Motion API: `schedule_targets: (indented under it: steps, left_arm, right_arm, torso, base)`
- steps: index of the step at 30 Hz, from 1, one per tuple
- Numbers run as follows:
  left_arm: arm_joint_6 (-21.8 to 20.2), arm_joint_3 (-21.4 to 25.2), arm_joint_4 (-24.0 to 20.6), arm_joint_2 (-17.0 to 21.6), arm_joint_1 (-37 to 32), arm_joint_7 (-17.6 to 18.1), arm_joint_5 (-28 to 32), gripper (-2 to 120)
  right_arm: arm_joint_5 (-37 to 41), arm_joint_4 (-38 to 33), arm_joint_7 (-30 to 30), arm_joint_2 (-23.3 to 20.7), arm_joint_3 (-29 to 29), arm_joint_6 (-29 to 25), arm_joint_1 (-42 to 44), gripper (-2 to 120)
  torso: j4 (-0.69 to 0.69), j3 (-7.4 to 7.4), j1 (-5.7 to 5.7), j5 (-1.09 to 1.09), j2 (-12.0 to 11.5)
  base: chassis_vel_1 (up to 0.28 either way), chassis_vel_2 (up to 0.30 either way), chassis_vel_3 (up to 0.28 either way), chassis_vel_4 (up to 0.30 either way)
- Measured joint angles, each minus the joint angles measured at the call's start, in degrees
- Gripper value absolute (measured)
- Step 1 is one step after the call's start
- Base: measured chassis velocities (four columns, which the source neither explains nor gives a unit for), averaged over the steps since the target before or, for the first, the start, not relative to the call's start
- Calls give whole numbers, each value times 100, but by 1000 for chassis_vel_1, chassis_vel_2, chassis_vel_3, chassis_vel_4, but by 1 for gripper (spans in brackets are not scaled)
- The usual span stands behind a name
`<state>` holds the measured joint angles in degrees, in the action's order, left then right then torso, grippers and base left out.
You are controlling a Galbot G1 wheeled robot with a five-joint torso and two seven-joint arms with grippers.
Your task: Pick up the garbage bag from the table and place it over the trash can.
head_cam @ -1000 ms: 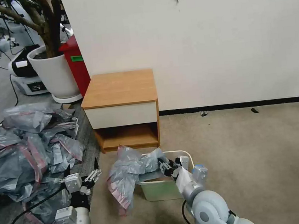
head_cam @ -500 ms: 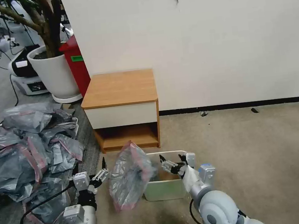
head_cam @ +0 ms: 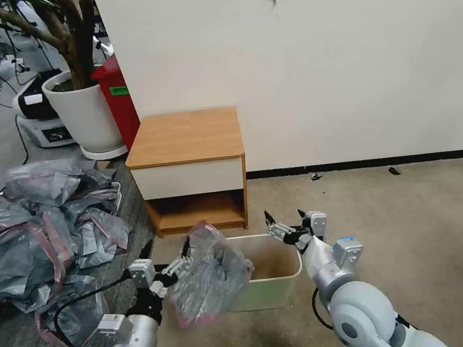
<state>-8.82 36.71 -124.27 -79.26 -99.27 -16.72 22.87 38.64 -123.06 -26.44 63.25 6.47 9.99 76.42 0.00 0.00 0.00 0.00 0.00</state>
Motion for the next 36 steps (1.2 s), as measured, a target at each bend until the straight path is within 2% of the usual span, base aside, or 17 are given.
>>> schedule_targets:
  steps: [1,2,4,8,10,17,19,36]
  left_arm:
    - [-210,83,52,107,-25,-159,89,100]
    - [-210,83,52,107,-25,-159,89,100]
    - [-495,116,156,211,-27,-183,89,100]
    - [-700,39,279,265,77,158,-89,100]
    - [-962,-86,311,264,187,420,-168,100]
    - [-1221,-338,467,242,391,586,-514,100]
    - [-1367,-561,561,220,510,732,-667,100]
    - [-1779,-1009,658,245,930,1322,-690,100]
  right_arm:
    - [2,-18,-1,24,23,-7,43,99]
    - [2,-18,-1,24,23,-7,43,99]
    - [-2,-23,-2,71,28,-11,99,99]
    - [-6,-26,-4,141,25,-13,133,98]
    - [-6,-29,-5,156,30,-14,141,98]
    - [-4,-30,-7,155,104,-32,172,98]
    - [-3,-28,-7,162,164,-61,220,98]
    - [-26,19,-3,237,261,-145,326,98]
  torso:
    - [0,0,0,0,0]
    - [0,0,0,0,0]
    - [0,0,0,0,0]
    - [0,0,0,-1,0]
    - [0,0,0,0,0]
    - [0,0,0,0,0]
    - [0,0,0,0,0]
    - [0,0,0,0,0]
  base:
    - [0,0,0,0]
    - [0,0,0,0]
    - [0,0,0,0]
    - [0,0,0,0]
    - [0,0,0,0]
    - [0,0,0,0]
    - [0,0,0,0]
    - [0,0,0,0]
